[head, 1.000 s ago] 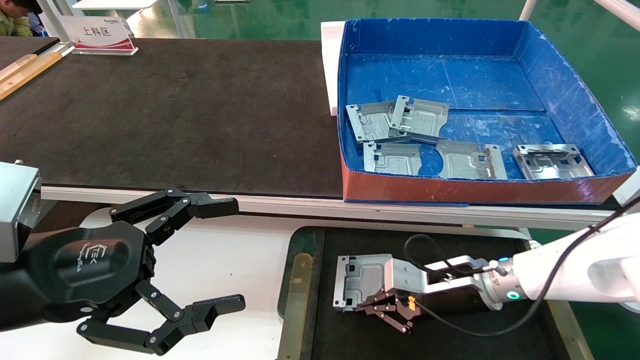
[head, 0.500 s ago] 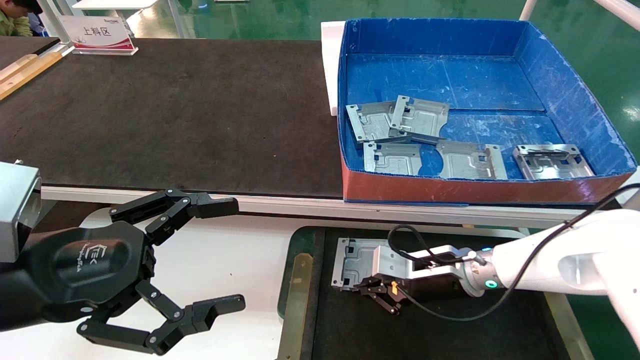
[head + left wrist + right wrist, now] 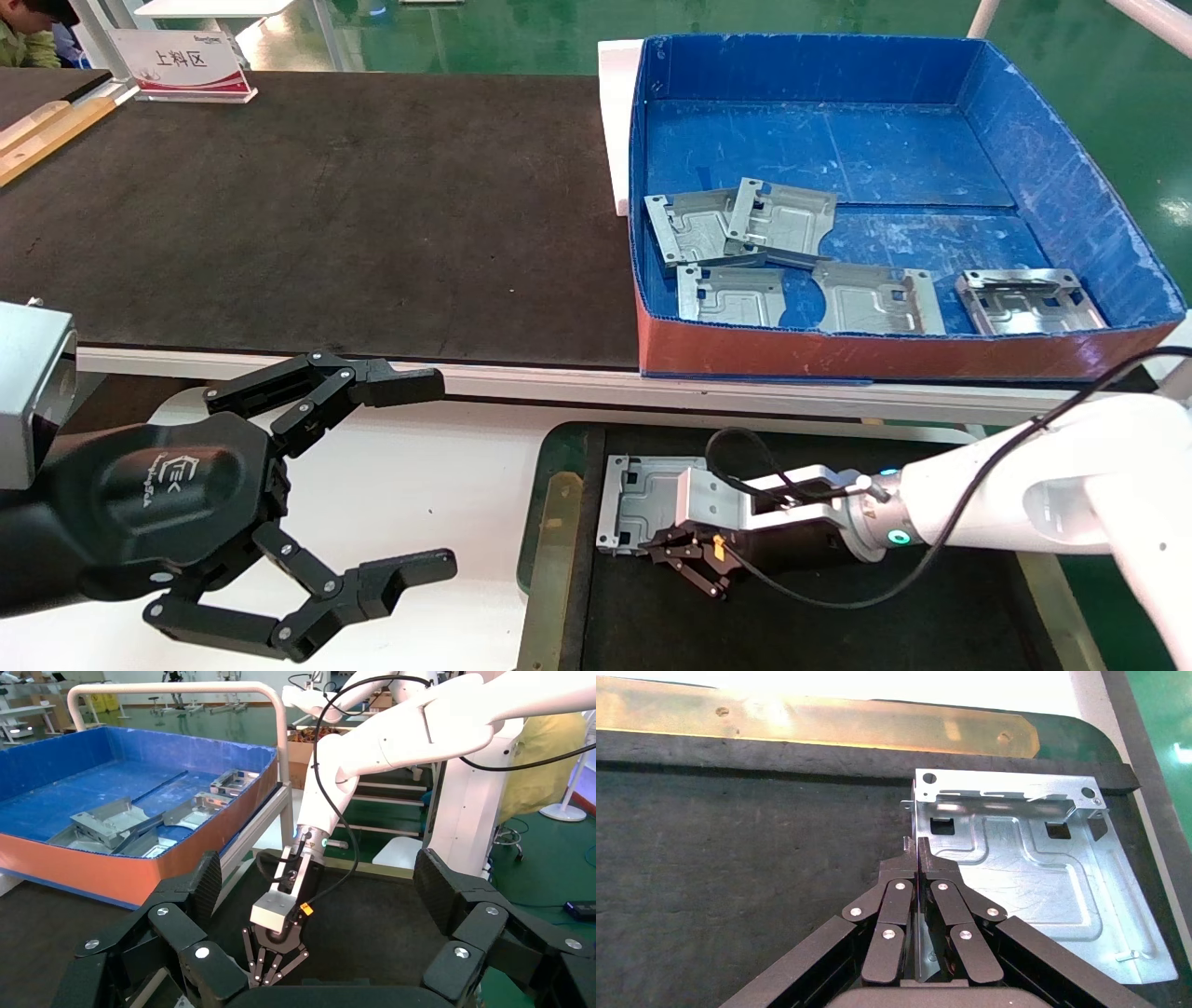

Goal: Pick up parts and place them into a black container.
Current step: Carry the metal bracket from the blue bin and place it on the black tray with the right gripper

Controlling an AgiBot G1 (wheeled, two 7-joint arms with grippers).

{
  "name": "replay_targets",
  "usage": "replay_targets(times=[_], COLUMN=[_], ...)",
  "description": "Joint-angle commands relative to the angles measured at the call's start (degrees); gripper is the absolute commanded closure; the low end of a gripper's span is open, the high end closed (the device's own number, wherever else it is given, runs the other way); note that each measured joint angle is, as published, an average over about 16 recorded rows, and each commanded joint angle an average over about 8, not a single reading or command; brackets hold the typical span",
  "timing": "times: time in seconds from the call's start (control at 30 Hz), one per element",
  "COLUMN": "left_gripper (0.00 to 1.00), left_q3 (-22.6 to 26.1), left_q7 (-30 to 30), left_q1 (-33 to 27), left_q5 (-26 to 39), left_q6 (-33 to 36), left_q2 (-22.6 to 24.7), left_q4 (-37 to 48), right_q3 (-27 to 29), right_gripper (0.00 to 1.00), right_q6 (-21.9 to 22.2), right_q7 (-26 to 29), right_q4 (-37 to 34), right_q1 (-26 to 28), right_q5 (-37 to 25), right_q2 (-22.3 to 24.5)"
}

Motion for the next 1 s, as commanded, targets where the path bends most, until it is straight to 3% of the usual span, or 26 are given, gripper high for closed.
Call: replay_targets(times=[0.03, 0.27, 0.37, 0.4, 0.57, 0.63, 0.67, 1.0], left_gripper=[0.0, 0.0, 0.0, 0.0, 0.0, 0.0, 0.0, 0.0], left_q3=[0.0, 0.0, 0.0, 0.0, 0.0, 0.0, 0.0, 0.0], left_q7=[0.0, 0.0, 0.0, 0.0, 0.0, 0.0, 0.0, 0.0], left_q1=[0.0, 0.0, 0.0, 0.0, 0.0, 0.0, 0.0, 0.0], left_q5=[0.0, 0.0, 0.0, 0.0, 0.0, 0.0, 0.0, 0.0], left_q6=[0.0, 0.0, 0.0, 0.0, 0.0, 0.0, 0.0, 0.0], left_q2=[0.0, 0.0, 0.0, 0.0, 0.0, 0.0, 0.0, 0.0], left_q4=[0.0, 0.0, 0.0, 0.0, 0.0, 0.0, 0.0, 0.0], right_q3=[-0.03, -0.12, -0.13, -0.12, -0.08, -0.07, -0.06, 0.15], right_gripper=[1.0, 1.0, 0.92, 0.84, 0.23, 0.04, 0.0, 0.0], right_q6=[0.2, 1.13, 1.38, 1.45, 1.62, 1.59, 1.53, -2.98], right_q7=[-0.02, 0.04, 0.19, 0.25, 0.49, 0.52, 0.51, -0.15], right_q4=[-0.04, -0.15, -0.22, -0.24, -0.29, -0.26, -0.24, 0.91], right_q1=[-0.03, -0.16, -0.25, -0.29, -0.39, -0.36, -0.33, 1.4], right_q5=[-0.05, -0.17, -0.18, -0.17, -0.12, -0.1, -0.09, 0.22], right_q2=[-0.18, -0.81, -0.98, -1.02, -1.1, -1.05, -1.0, 0.8])
